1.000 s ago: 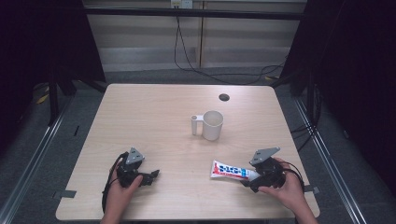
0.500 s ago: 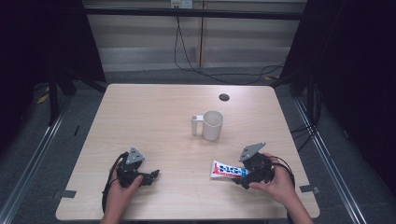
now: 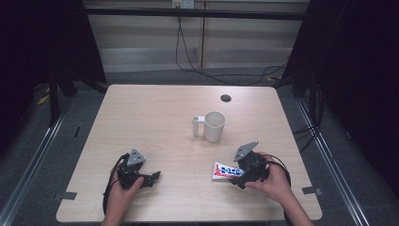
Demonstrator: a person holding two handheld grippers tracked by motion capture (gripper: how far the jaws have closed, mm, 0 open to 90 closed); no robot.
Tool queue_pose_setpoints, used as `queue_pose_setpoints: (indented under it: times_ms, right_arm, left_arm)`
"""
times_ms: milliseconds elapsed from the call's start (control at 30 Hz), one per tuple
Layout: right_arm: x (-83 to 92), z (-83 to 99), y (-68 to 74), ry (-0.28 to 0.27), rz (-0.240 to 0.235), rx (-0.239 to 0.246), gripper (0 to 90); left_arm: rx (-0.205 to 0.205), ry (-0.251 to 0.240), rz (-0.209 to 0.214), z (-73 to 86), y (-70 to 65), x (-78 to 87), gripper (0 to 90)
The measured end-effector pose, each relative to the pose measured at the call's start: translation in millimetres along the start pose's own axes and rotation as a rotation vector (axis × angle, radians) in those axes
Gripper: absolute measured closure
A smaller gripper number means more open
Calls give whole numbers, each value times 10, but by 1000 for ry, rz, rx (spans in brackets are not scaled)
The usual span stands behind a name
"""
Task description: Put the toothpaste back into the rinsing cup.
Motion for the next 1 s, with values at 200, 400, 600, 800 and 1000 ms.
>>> queue_pose_setpoints:
  times_ms: [200,400,600,800,1000]
  right_arm:
    - [-38,-65,42,13,-2,13,184]
    - [-54,-117,68,21,-2,27,186]
    - [-90,-152,99,44,1,47,188]
    - [-149,-161,134,75,6,61,203]
    - [-195,-140,143,112,-2,67,228]
  left_arm:
    - [0,-3,1,-1,0,-1,150]
    - [-1,-2,0,-1,1,-1,150]
    - [-1,-1,-2,-1,2,0,150]
    - [-1,-3,0,-2,0,-1,150]
    - [-1,-1,-2,0,3,0,150]
Point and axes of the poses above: each handheld gripper's, and its own axes: x roughly backward along the jaws, z roughly out of its underside, y roughly to its left, the point moved 10 cm from there along -x, roughly forward along the jaws, and after that the axes turned 15 degrees about -x, right-handed, at the moved point
